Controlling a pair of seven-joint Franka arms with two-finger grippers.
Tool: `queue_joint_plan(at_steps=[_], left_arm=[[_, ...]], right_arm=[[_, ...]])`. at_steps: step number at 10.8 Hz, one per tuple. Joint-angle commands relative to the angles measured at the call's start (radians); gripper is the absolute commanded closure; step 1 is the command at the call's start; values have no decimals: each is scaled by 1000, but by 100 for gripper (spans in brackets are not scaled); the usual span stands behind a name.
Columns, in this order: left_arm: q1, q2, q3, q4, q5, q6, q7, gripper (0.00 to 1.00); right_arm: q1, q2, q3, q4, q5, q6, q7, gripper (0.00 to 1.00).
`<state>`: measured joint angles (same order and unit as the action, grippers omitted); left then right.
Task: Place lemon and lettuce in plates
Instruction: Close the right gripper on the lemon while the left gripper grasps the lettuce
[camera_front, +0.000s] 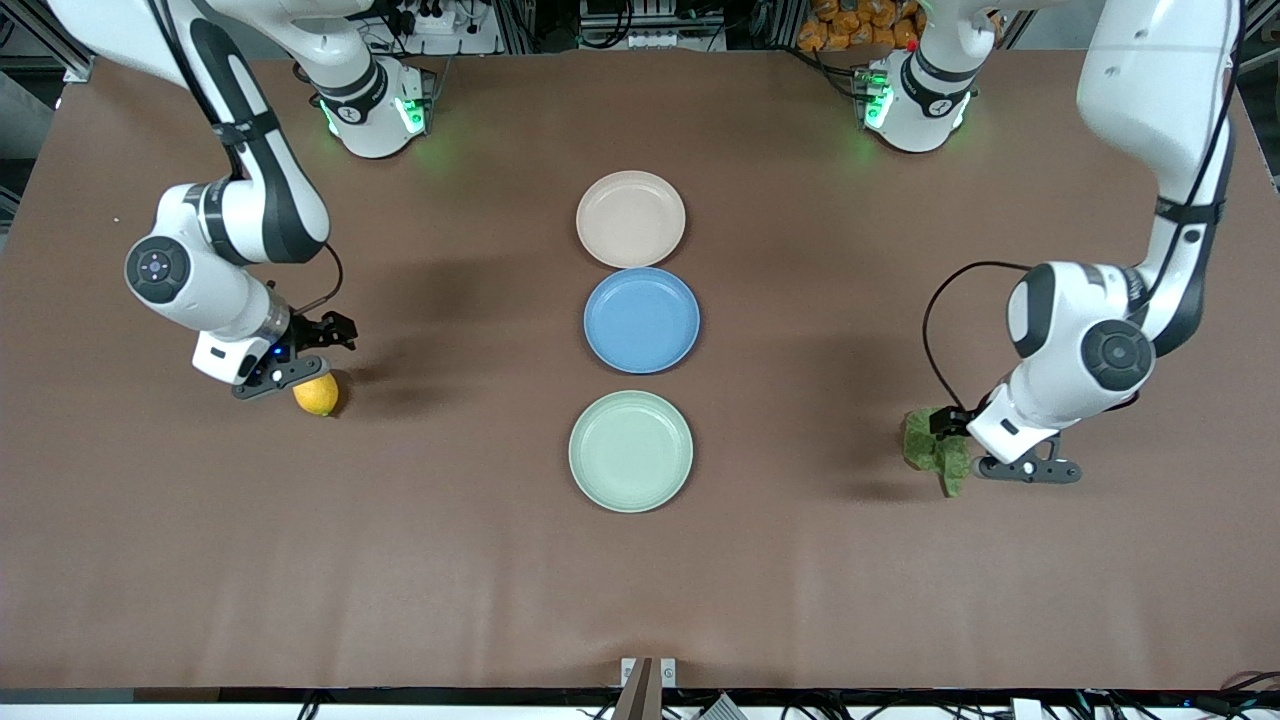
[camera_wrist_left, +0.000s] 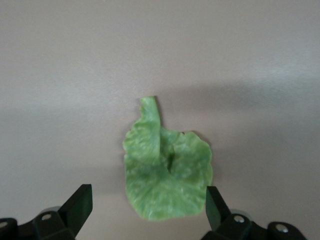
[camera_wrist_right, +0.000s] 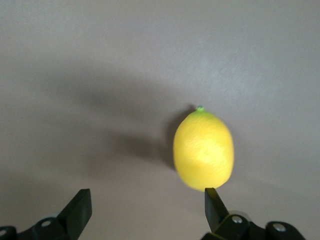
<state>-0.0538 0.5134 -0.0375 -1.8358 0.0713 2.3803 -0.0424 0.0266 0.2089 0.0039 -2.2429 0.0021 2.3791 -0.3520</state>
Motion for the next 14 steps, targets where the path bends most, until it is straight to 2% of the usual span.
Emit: queue_joint_plan(at_steps=[1, 6, 8, 9, 10, 11, 12, 14], left_arm=[[8, 78, -4, 9, 19, 100, -27, 0], [5, 128, -4, 15, 16, 144, -68, 0], [3, 149, -5, 15, 15, 171, -70, 6], [5, 158, -5, 16, 15, 172, -74, 16], [3, 163, -5, 18, 15, 174, -76, 38], [3, 163, -5, 20, 13, 174, -76, 81], [3, 165, -5, 26, 12, 174, -77, 100], [5, 162, -4, 35, 8, 174, -105, 100]], right_arm=[[-34, 87, 2, 88, -10, 2, -82, 0], [-43, 165, -1, 118, -13, 66, -119, 0], [-63, 191, -1, 118, -13, 87, -122, 0], [-71, 208, -1, 118, -13, 106, -124, 0], [-77, 211, -1, 118, -13, 108, -142, 0], [-85, 213, -1, 118, -13, 109, -153, 0], [-83, 218, -1, 115, -11, 118, -153, 6], [-86, 219, -1, 109, -11, 134, -153, 75]])
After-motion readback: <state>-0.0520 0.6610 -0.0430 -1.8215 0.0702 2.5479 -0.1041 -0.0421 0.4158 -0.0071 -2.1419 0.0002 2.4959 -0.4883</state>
